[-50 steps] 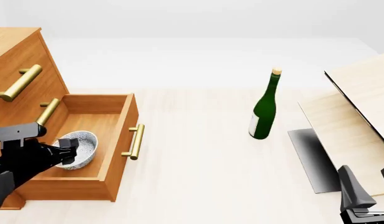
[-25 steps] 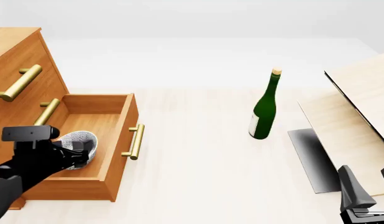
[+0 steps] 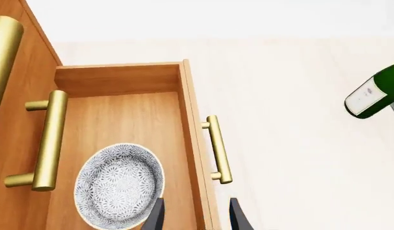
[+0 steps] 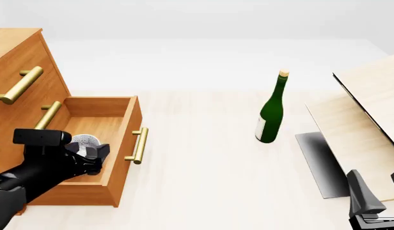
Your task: Put the bowl in the bottom drawer of the cabinet and close it.
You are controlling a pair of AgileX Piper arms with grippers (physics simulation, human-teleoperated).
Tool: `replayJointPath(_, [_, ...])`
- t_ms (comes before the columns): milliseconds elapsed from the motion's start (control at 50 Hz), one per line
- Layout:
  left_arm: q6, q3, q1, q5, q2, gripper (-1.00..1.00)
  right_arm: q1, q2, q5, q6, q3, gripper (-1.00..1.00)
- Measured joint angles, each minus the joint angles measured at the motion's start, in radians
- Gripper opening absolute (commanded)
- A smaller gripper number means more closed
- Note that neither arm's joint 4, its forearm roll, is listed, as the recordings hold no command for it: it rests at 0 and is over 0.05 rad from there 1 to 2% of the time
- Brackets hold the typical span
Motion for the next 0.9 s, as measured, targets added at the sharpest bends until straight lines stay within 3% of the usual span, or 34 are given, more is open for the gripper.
replayJointPath(520, [-0.017,-0.017,-0.136,0.034,-0.056,1.00,0.000,0.000,0.000,0.000,0.000,1.00])
replayJointPath(900, [0.021,-0.030,-0.206,0.037,-0.079,1.00,0.000,0.000,0.000,0.000,0.000,1.00])
